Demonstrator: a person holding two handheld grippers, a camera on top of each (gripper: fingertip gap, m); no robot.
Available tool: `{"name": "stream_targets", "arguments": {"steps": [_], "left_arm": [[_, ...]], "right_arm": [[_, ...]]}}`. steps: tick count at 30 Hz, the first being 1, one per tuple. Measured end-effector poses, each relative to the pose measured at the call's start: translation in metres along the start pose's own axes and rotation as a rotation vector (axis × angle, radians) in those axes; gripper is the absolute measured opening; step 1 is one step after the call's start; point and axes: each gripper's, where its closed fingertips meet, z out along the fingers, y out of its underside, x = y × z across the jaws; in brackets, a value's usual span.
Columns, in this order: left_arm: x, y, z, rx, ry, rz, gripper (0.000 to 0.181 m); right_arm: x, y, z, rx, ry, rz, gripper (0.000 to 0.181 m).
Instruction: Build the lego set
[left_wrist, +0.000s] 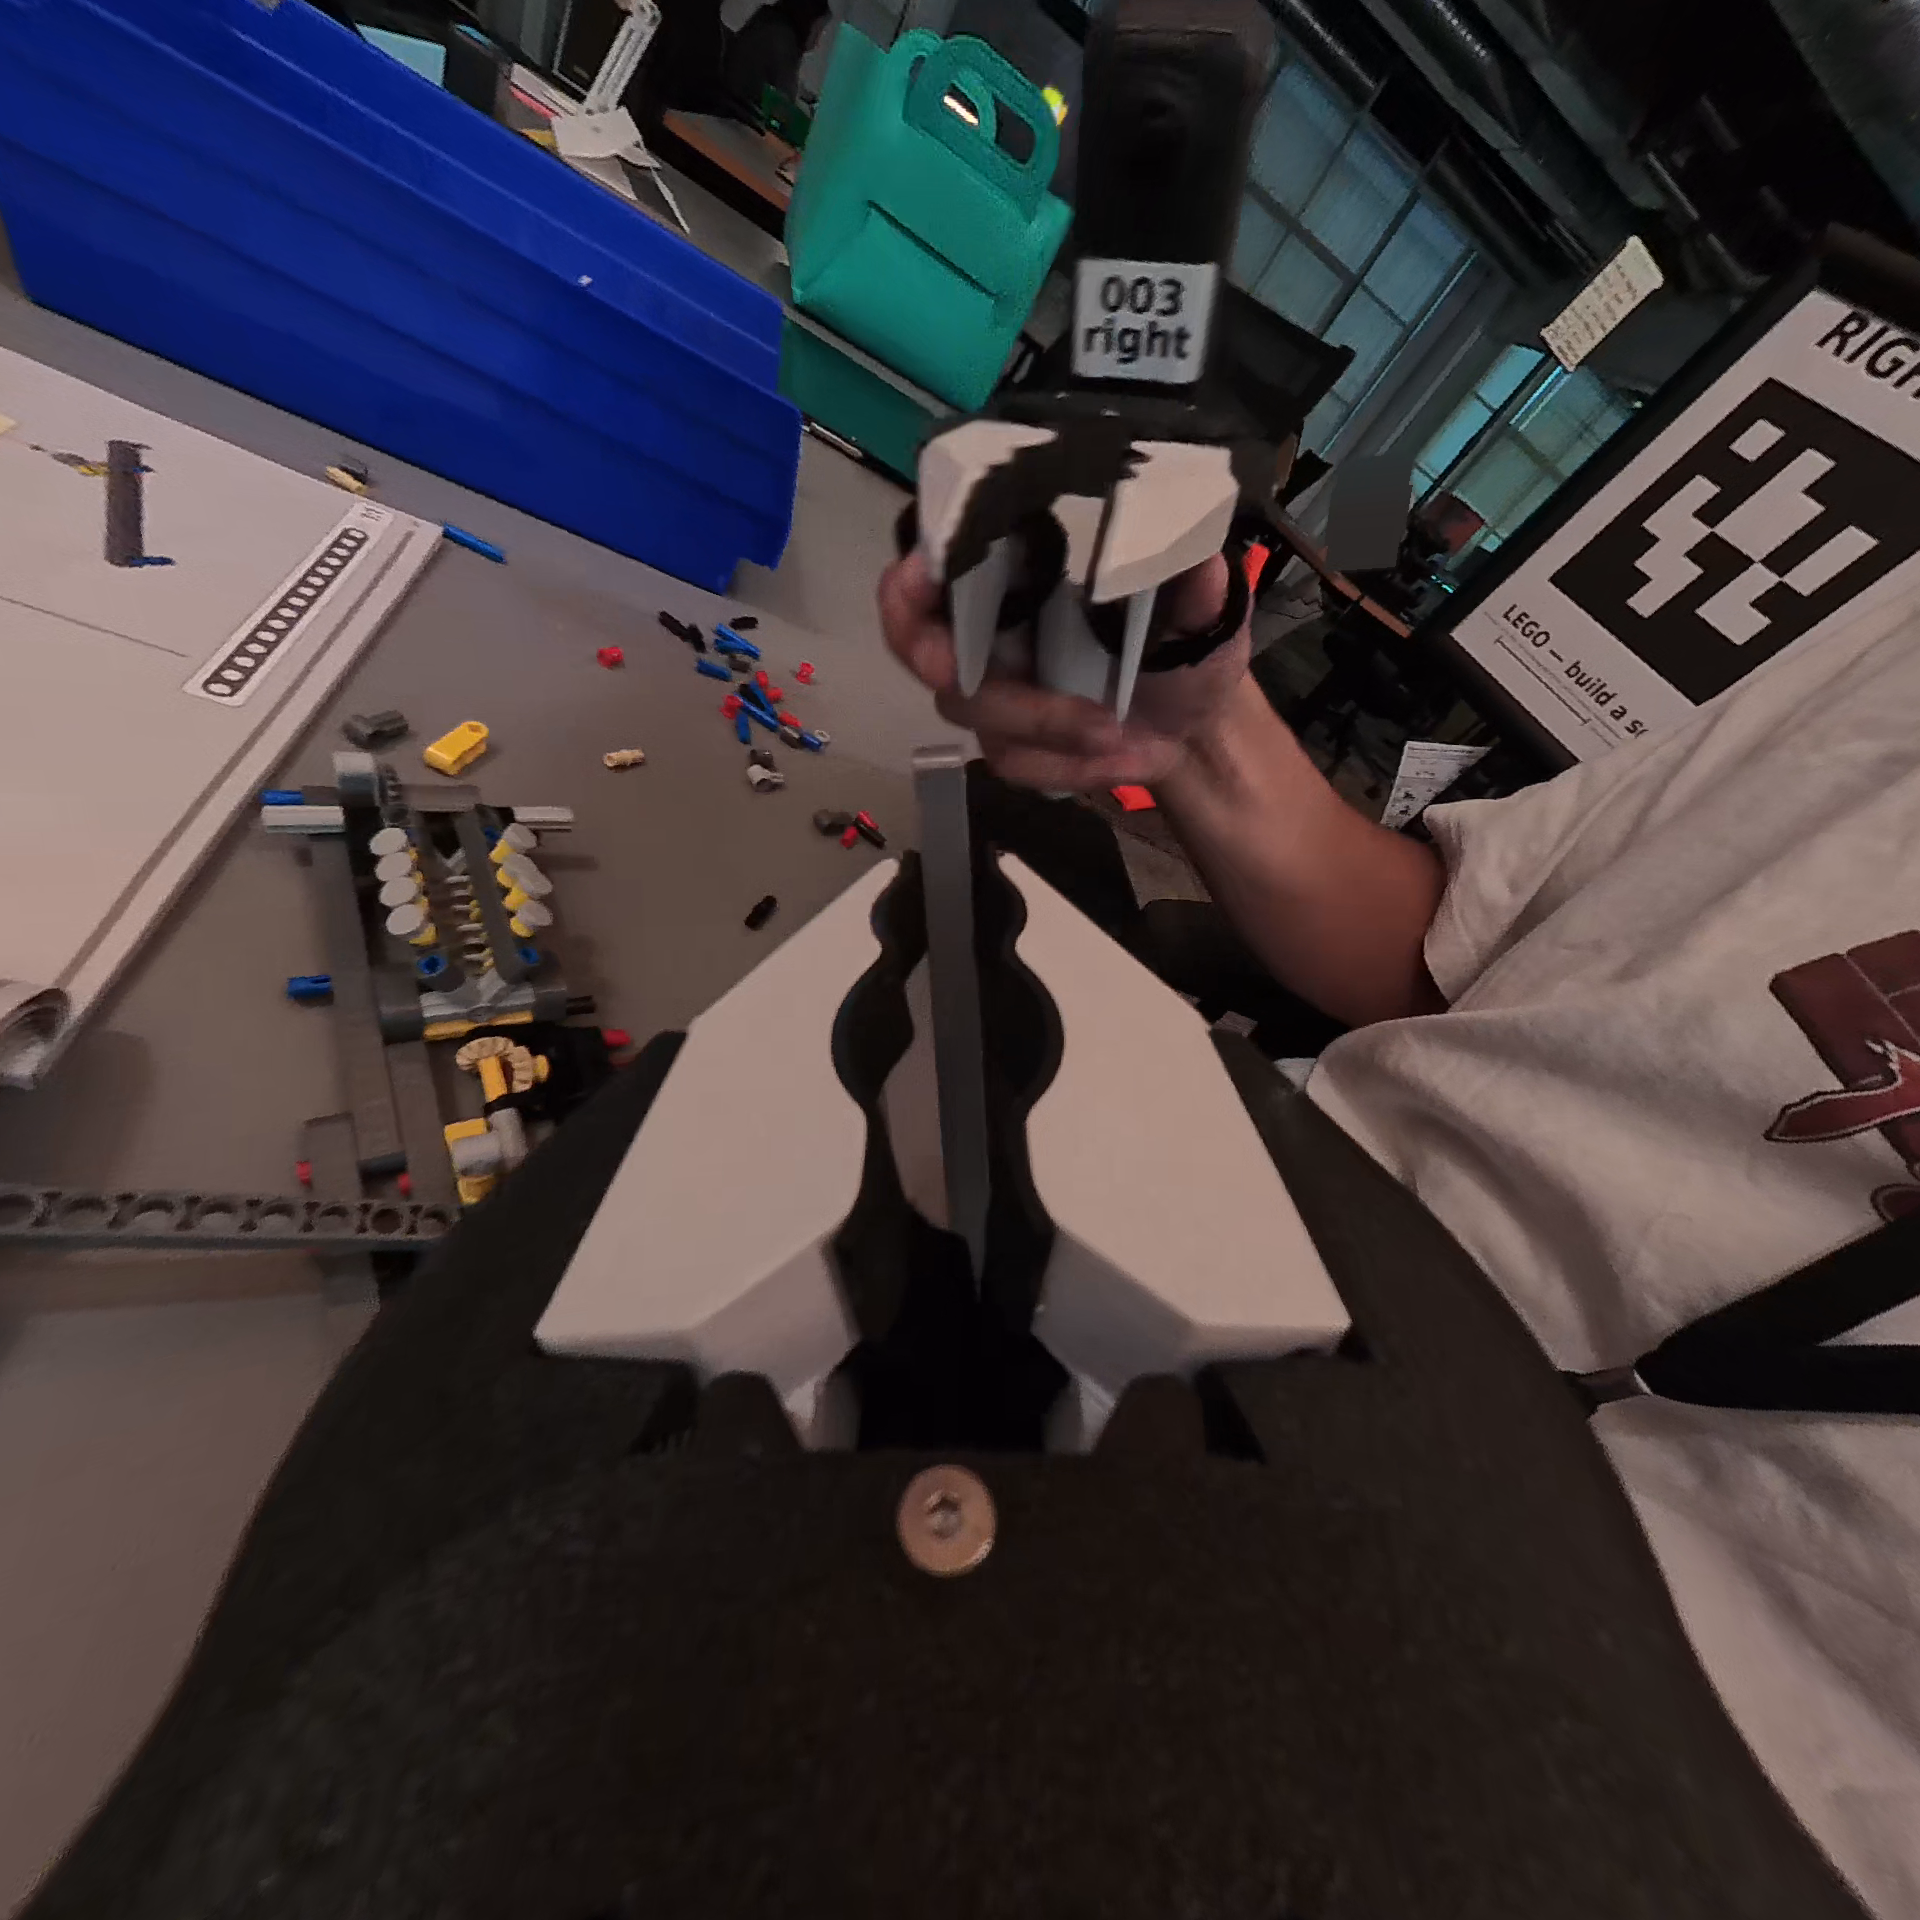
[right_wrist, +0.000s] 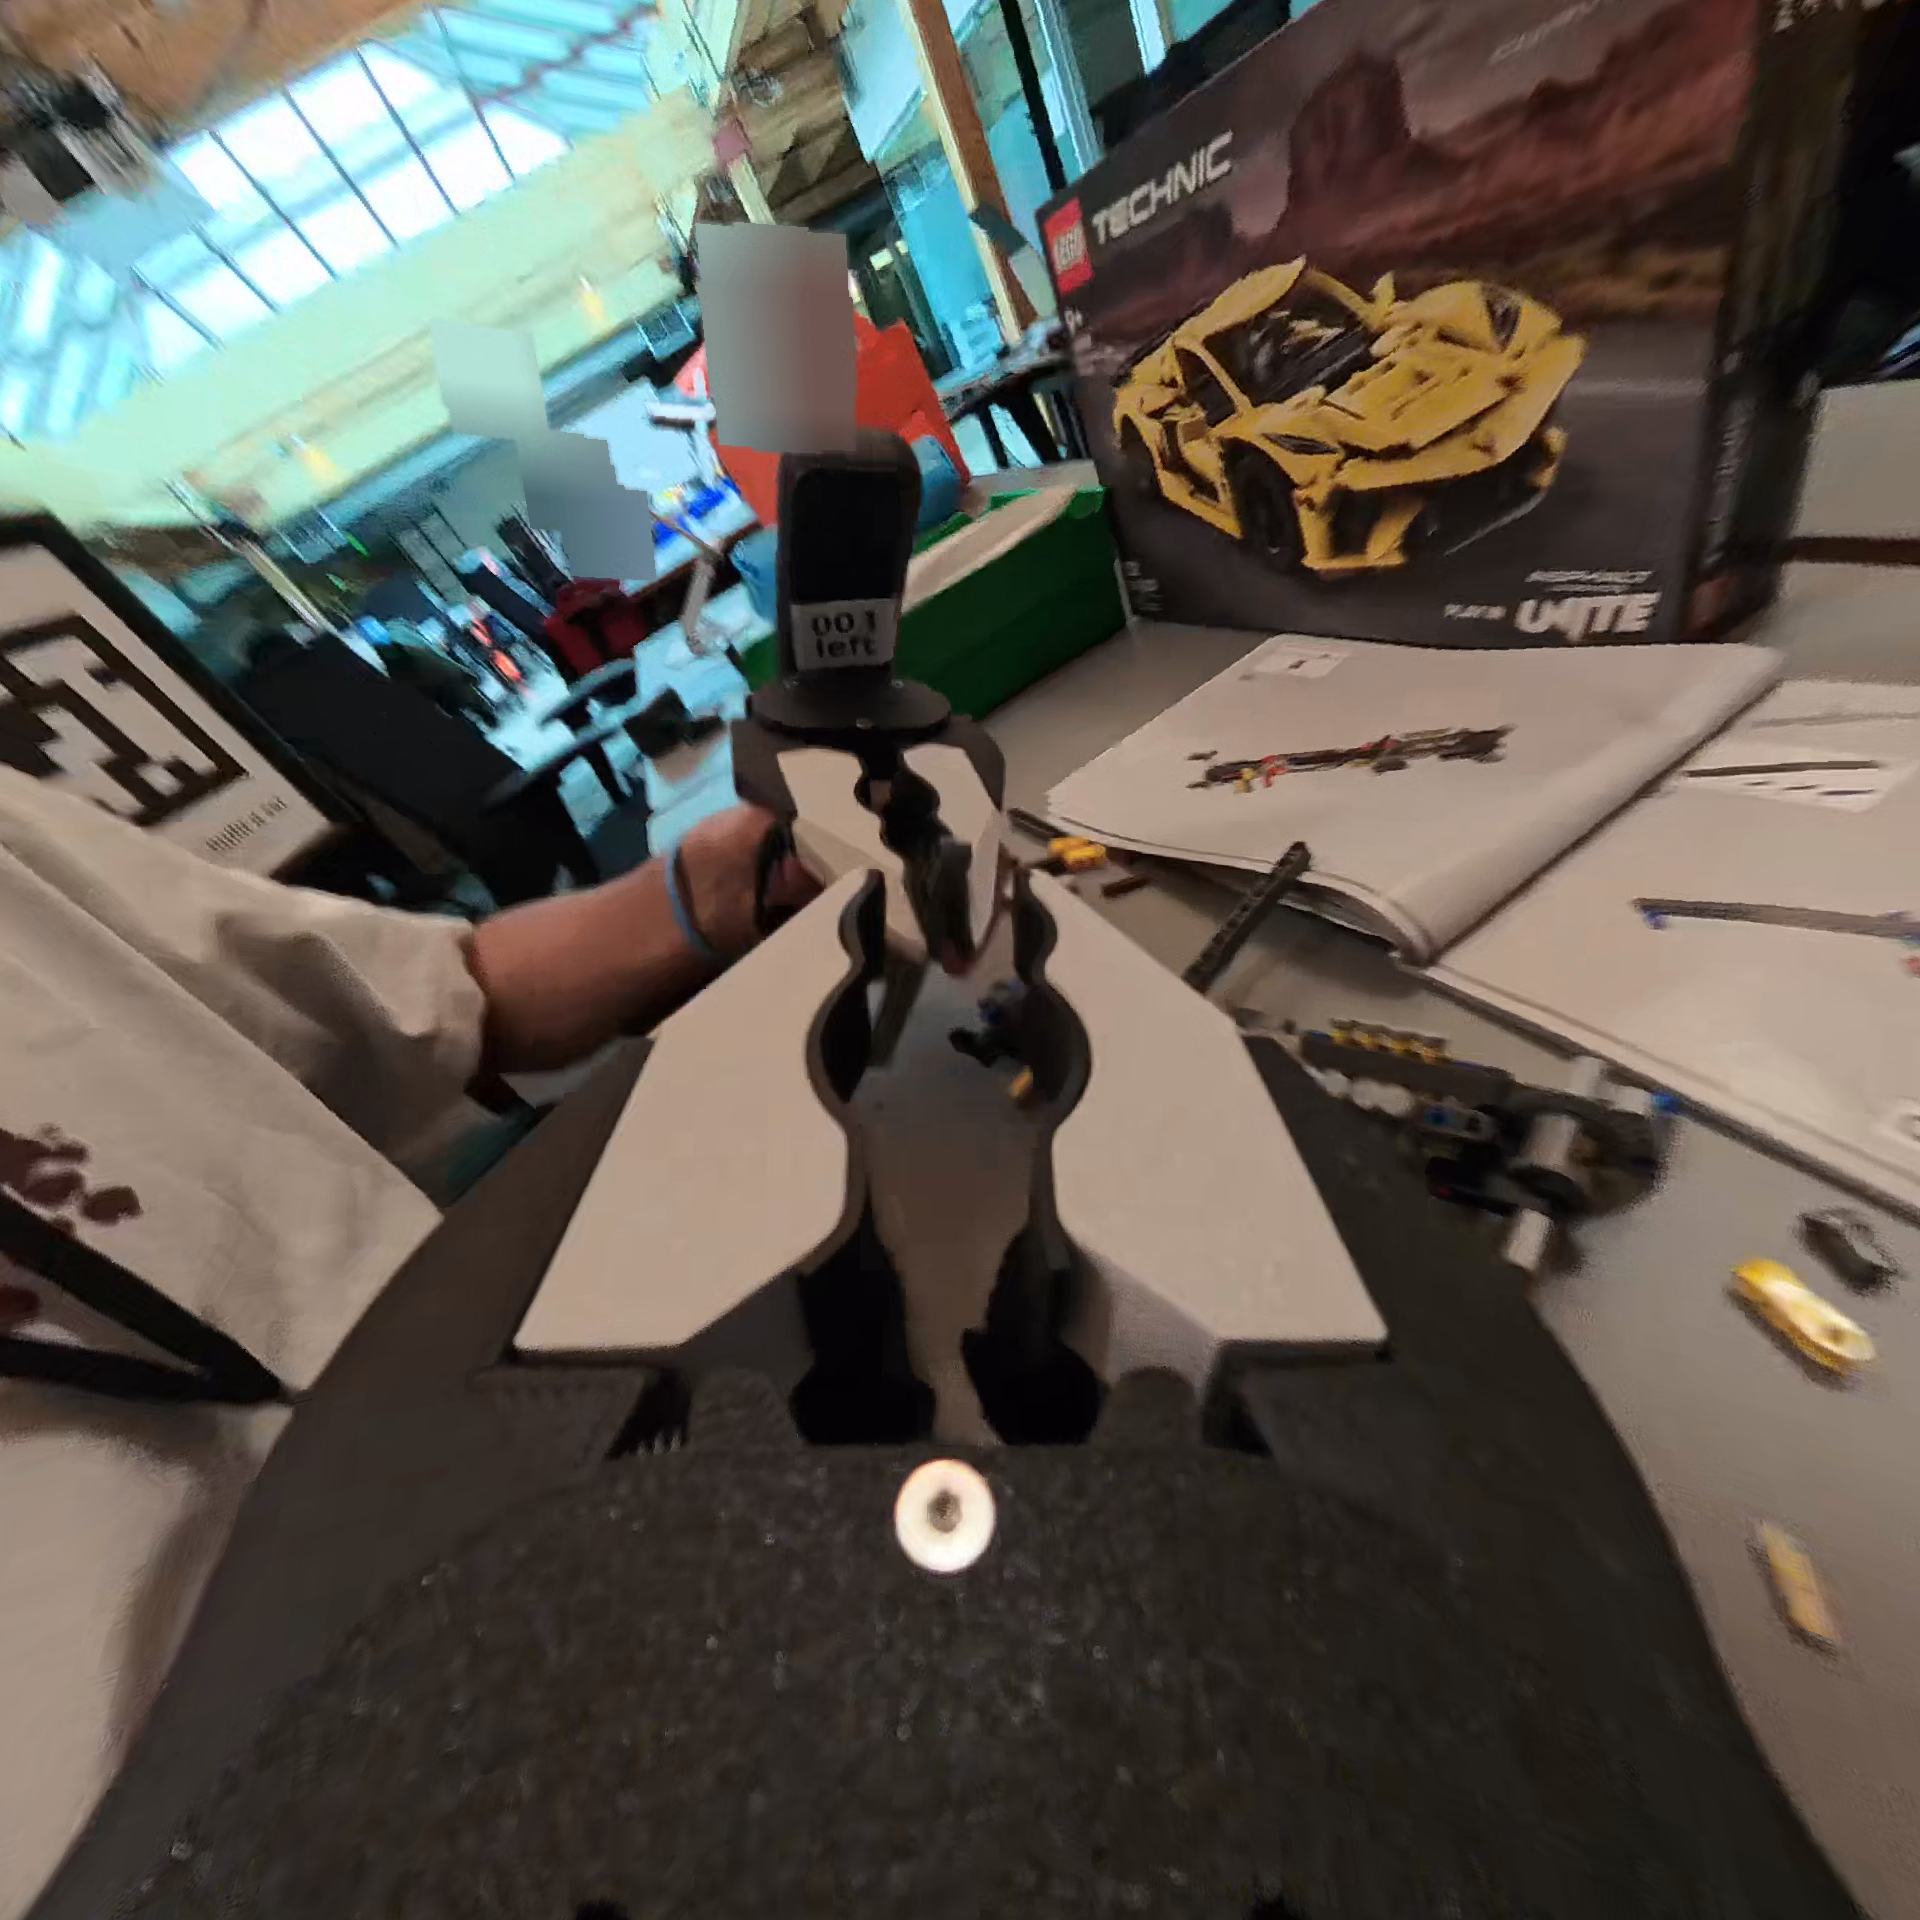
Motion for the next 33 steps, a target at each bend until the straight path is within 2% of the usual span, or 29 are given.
{"name": "stream_targets", "arguments": {"steps": [3,5,8,10,14,17,25,33], "left_arm": [[-0.006,0.000,-0.002,-0.016,-0.037,-0.017,0.007],[-0.010,0.004,-0.001,-0.042,-0.075,0.001,0.007],[-0.015,0.010,0.002,-0.075,-0.113,0.022,0.007],[-0.015,0.012,0.005,-0.082,-0.115,0.026,0.007],[-0.018,0.013,0.004,-0.076,-0.124,0.020,0.007],[-0.022,0.010,0.001,-0.063,-0.121,-0.005,0.007],[-0.021,0.010,0.002,-0.061,-0.122,0.013,0.007],[-0.023,0.011,0.002,-0.066,-0.131,0.018,0.007]], "right_arm": [[0.028,0.040,-0.038,-0.271,0.239,-0.219,0.021],[0.031,0.072,-0.055,-0.425,0.273,-0.250,0.021],[0.048,0.102,-0.066,-0.536,0.363,-0.267,0.017],[0.062,0.111,-0.068,-0.544,0.409,-0.296,0.011],[0.082,0.126,-0.064,-0.597,0.400,-0.256,0.012],[0.090,0.133,-0.062,-0.659,0.401,-0.298,0.014],[0.089,0.137,-0.056,-0.684,0.318,-0.339,0.017],[0.091,0.138,-0.049,-0.707,0.293,-0.367,0.012]]}}
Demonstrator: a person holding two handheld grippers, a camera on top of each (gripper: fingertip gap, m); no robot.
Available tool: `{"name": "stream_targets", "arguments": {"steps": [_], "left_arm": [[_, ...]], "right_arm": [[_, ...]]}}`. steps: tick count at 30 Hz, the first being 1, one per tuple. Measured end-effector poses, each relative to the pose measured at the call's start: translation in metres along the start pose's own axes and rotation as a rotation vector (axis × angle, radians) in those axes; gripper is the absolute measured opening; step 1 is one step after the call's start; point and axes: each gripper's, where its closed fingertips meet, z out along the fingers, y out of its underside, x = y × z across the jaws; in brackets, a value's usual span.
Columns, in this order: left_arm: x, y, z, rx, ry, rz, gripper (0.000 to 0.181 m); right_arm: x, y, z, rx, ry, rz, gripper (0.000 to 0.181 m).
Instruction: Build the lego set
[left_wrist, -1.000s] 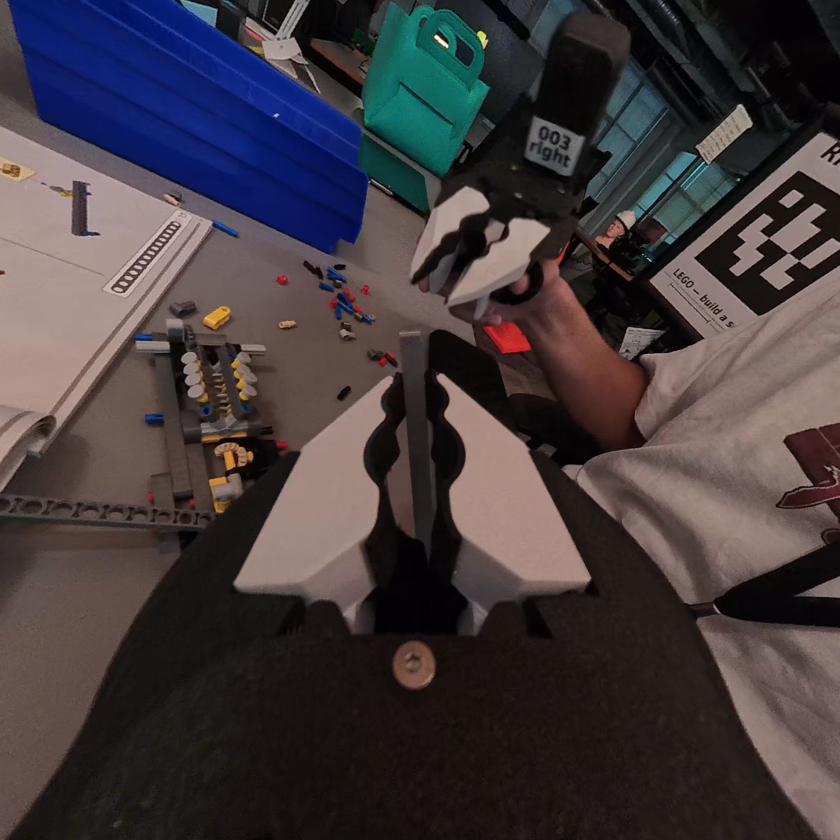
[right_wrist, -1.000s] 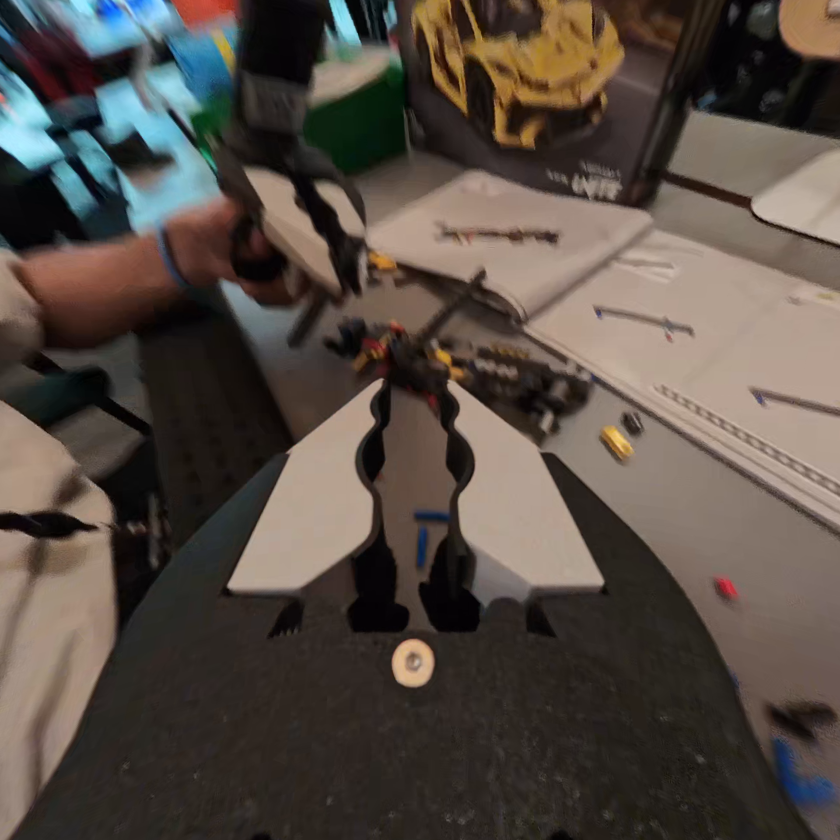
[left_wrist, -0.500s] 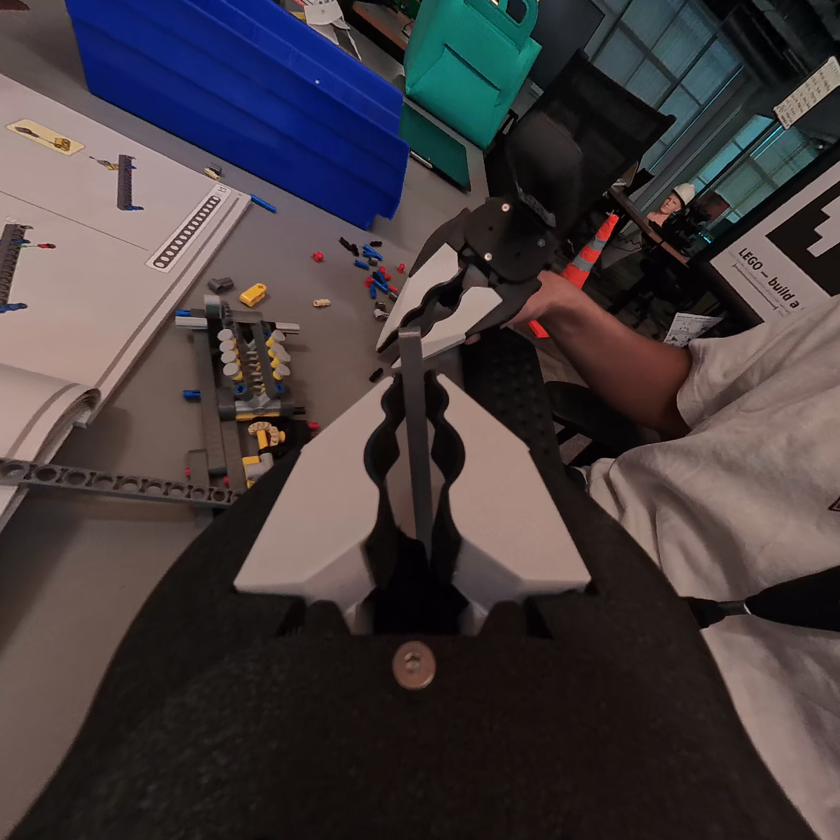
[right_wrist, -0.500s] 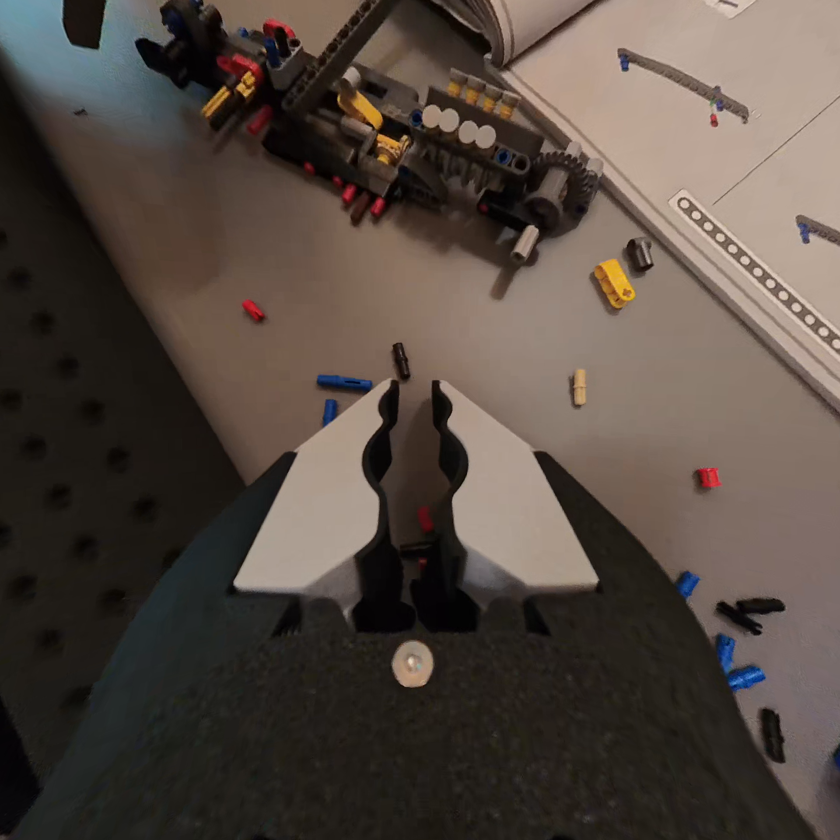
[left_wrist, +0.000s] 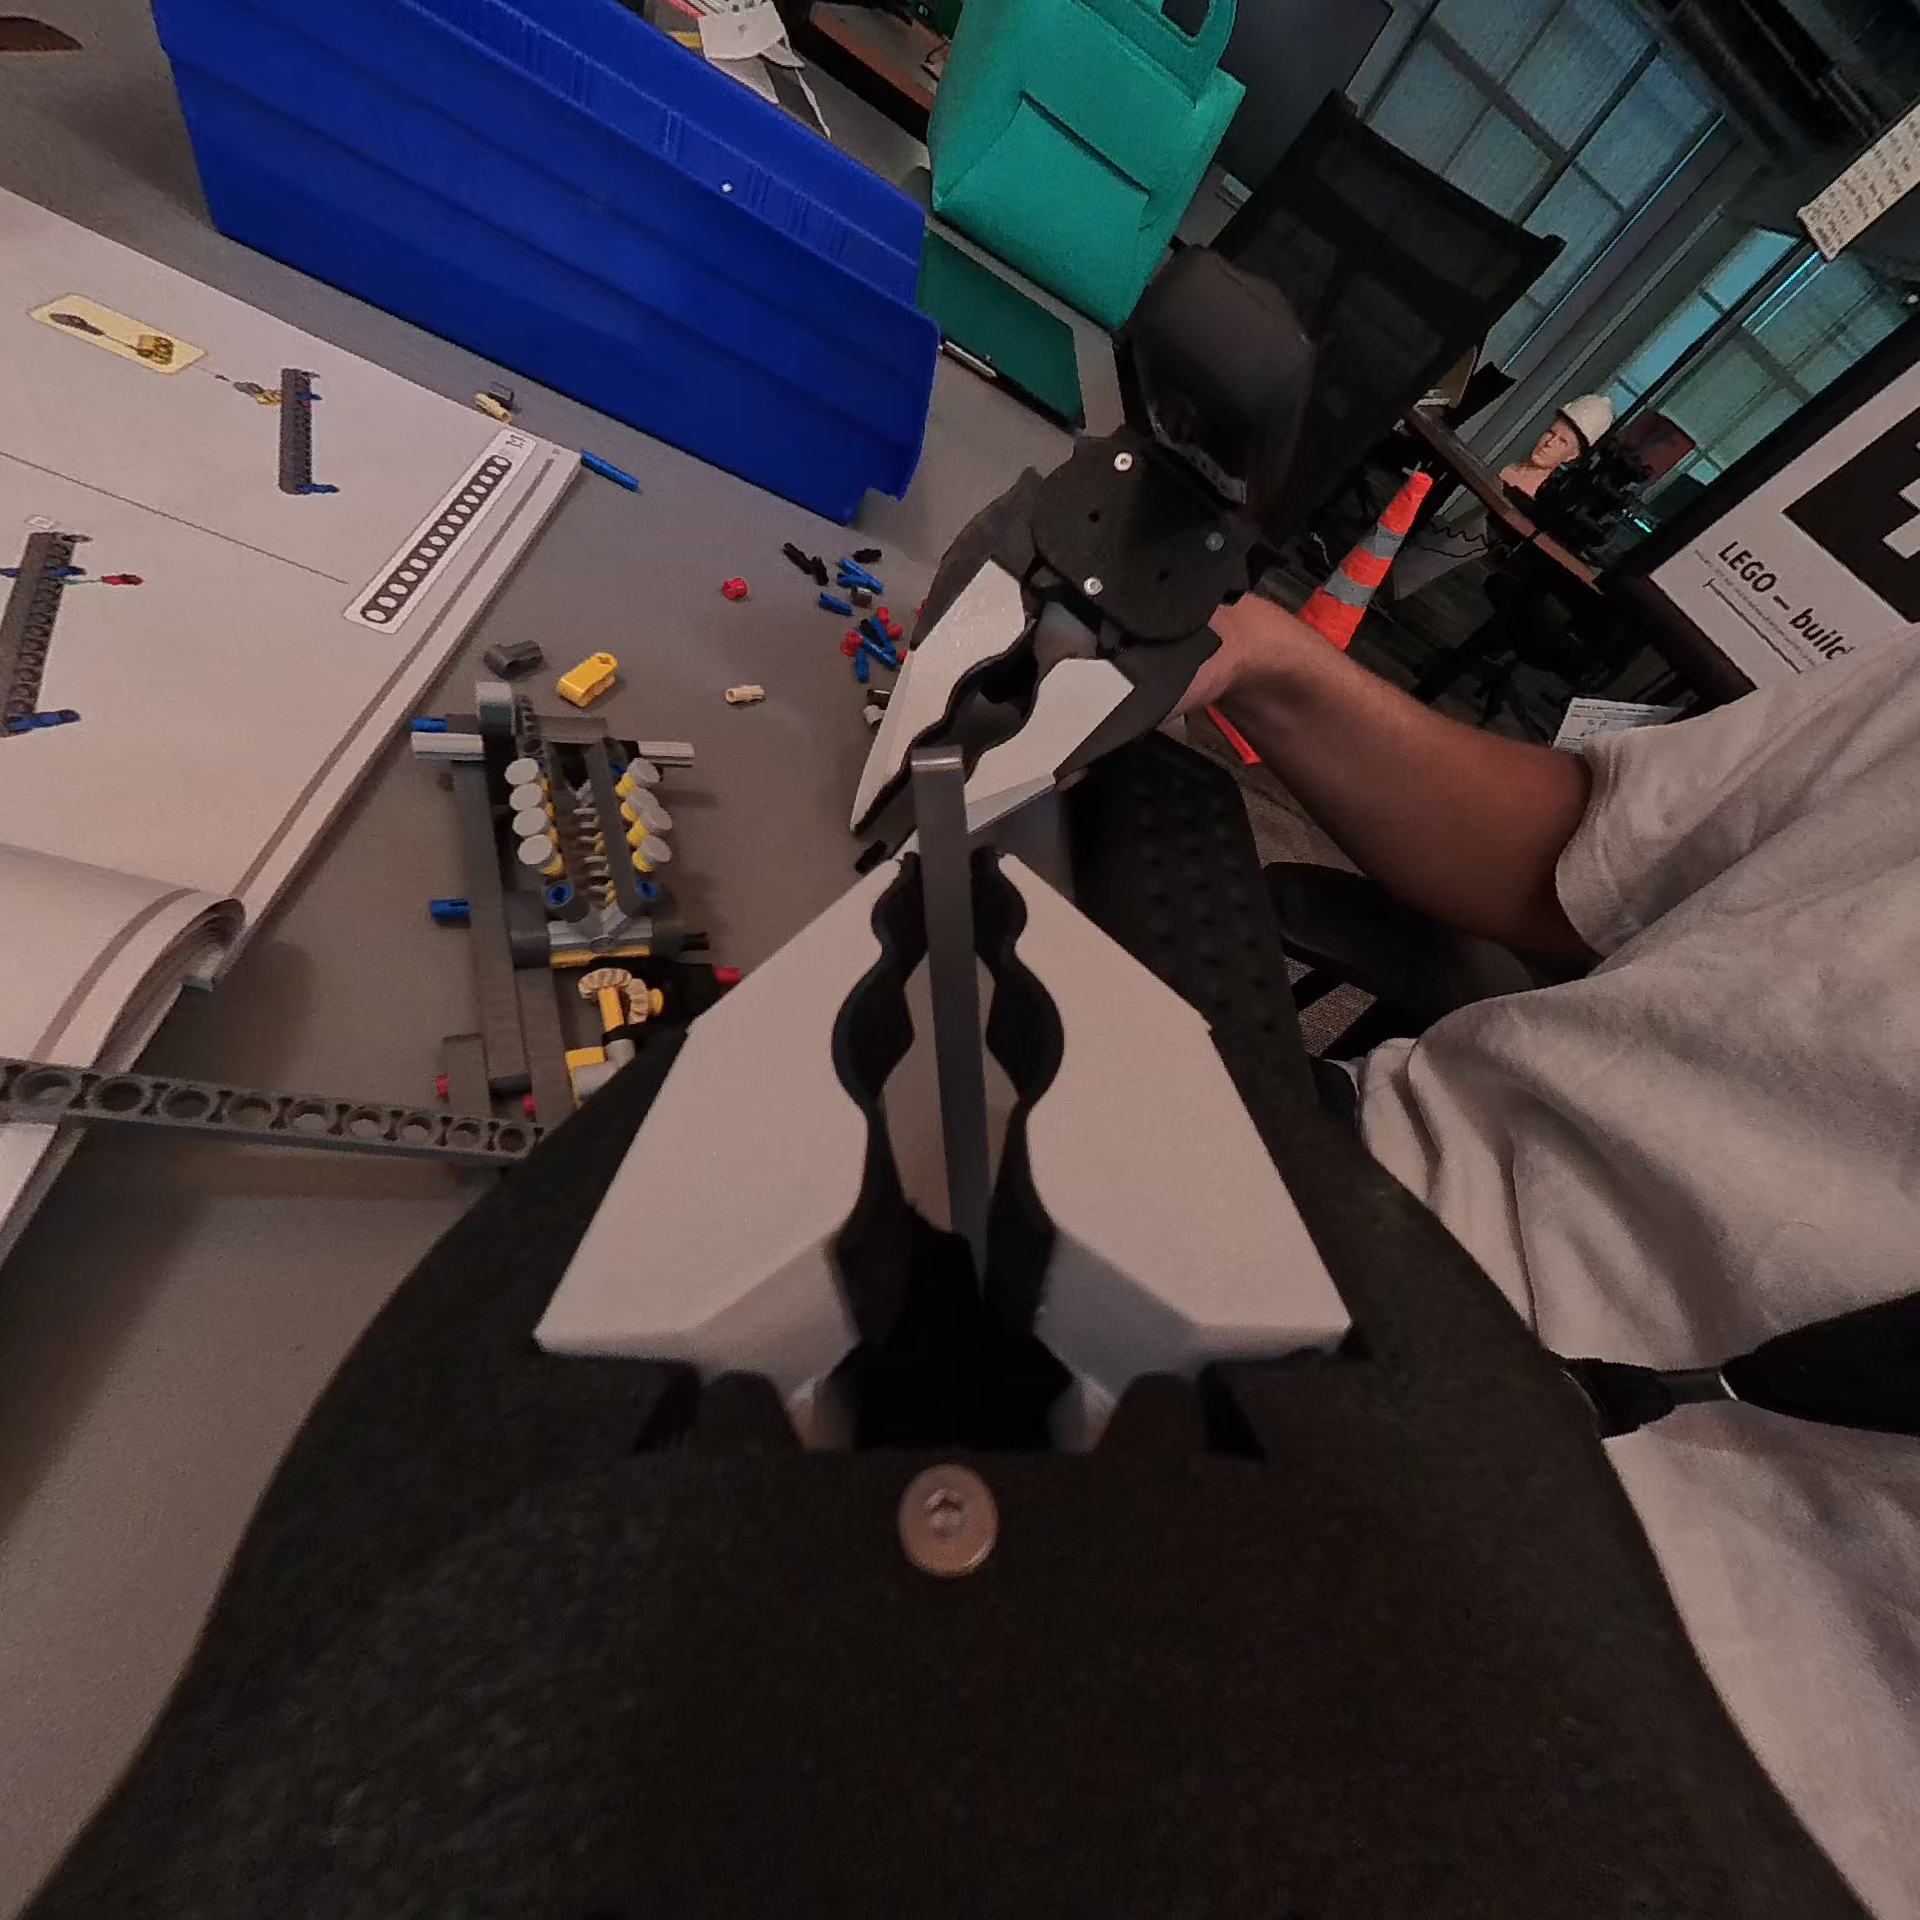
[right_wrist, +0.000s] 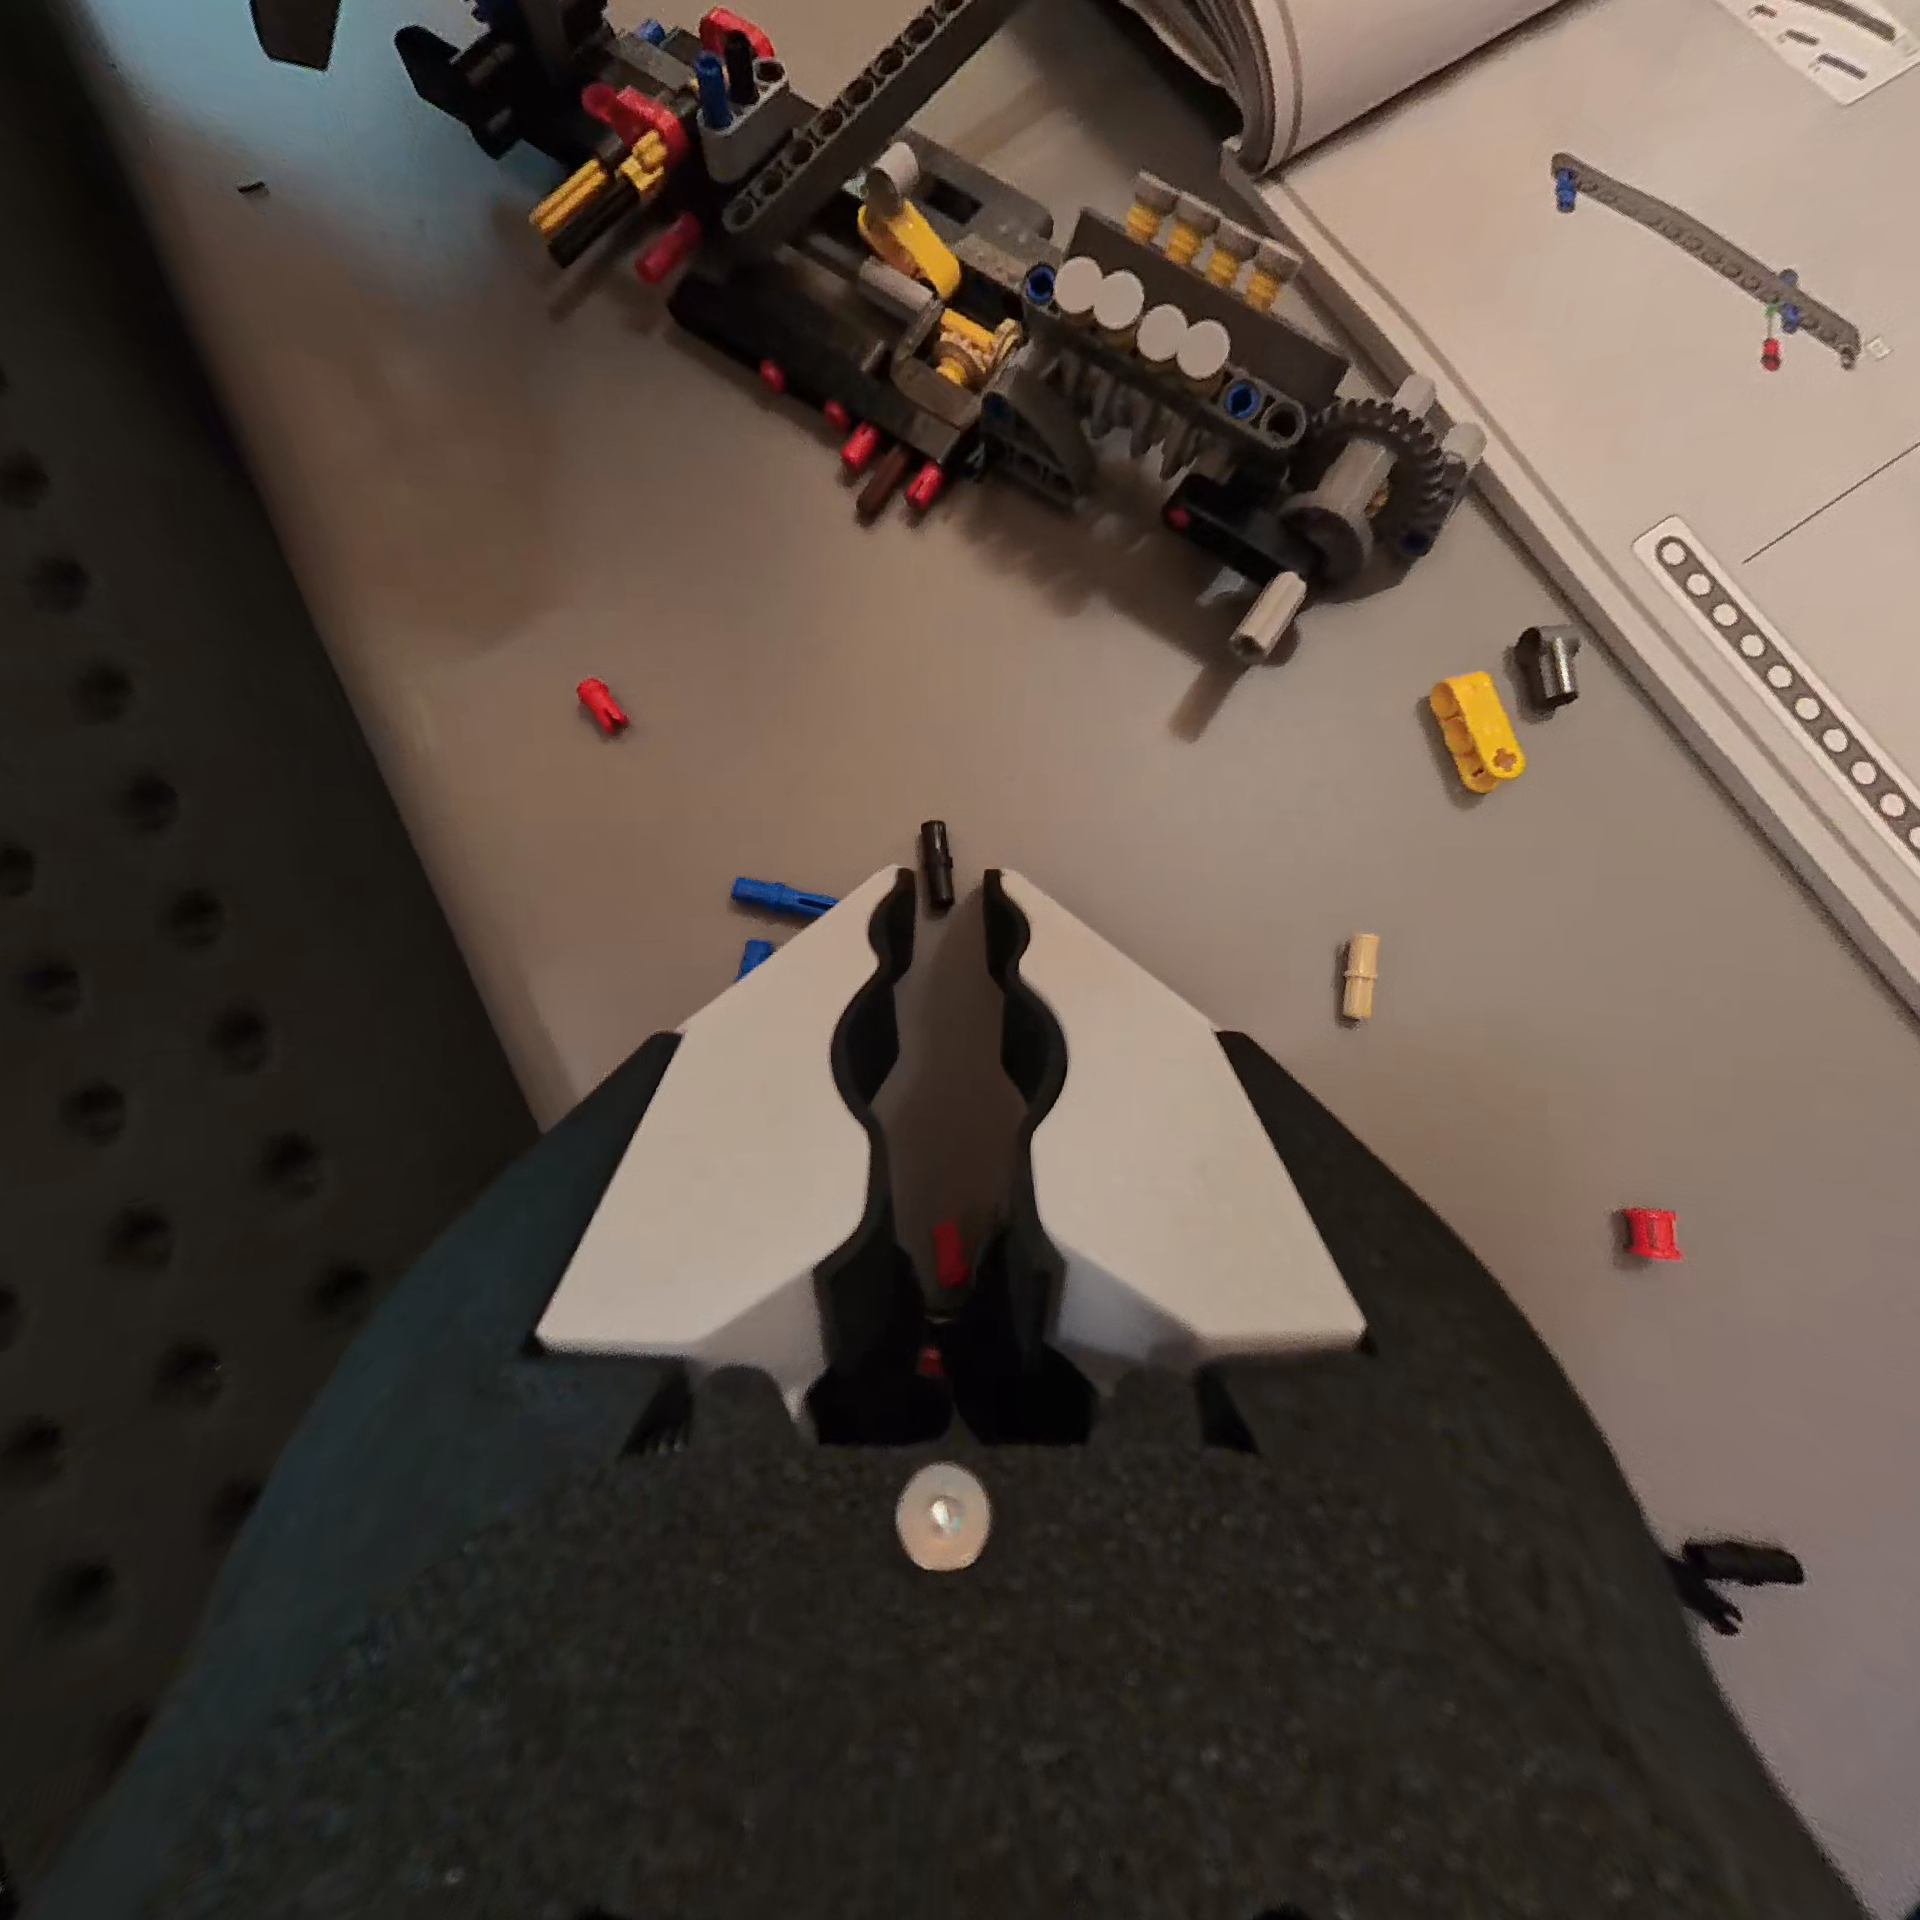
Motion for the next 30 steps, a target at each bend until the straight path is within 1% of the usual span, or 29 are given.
{"name": "stream_targets", "arguments": {"steps": [3,5,6,7,8,10,12,15,16,18,20,25,30], "left_arm": [[-0.002,0.001,0.001,-0.010,-0.018,0.015,0.007],[-0.002,0.002,0.002,-0.016,-0.033,0.030,0.007],[-0.003,0.003,0.003,-0.021,-0.041,0.037,0.007],[-0.003,0.004,0.004,-0.026,-0.049,0.043,0.007],[-0.003,0.005,0.005,-0.028,-0.055,0.048,0.007],[-0.001,0.004,0.007,-0.016,-0.053,0.047,0.007],[-0.002,-0.001,0.007,0.020,-0.056,0.031,0.007],[-0.003,-0.006,0.005,0.059,-0.035,-0.027,0.007],[-0.003,-0.007,0.004,0.071,-0.020,-0.045,0.007],[-0.002,-0.011,0.002,0.094,0.001,-0.077,0.007],[-0.004,-0.011,0.001,0.096,0.001,-0.088,0.007],[-0.006,-0.015,-0.002,0.112,-0.017,-0.076,0.007],[-0.005,-0.014,-0.001,0.110,-0.018,-0.068,0.007]], "right_arm": [[0.000,0.000,0.001,0.005,-0.008,0.002,0.004],[0.000,-0.002,0.001,0.005,-0.008,-0.004,0.004],[0.000,-0.010,-0.002,0.038,-0.004,0.006,0.004],[-0.002,-0.026,-0.007,0.110,-0.018,0.021,0.004],[-0.007,-0.047,-0.014,0.214,-0.046,0.052,0.004],[-0.022,-0.093,-0.031,0.426,-0.150,0.148,0.003],[-0.035,-0.120,-0.036,0.519,-0.195,0.174,0.003],[-0.049,-0.142,-0.034,0.595,-0.238,0.210,0.003],[-0.049,-0.145,-0.031,0.602,-0.235,0.225,0.004],[-0.043,-0.143,-0.023,0.584,-0.179,0.223,0.004],[-0.044,-0.145,-0.022,0.601,-0.189,0.240,0.004],[-0.037,-0.140,-0.021,0.594,-0.137,0.253,0.004],[-0.039,-0.139,-0.019,0.581,-0.141,0.248,0.004]]}}
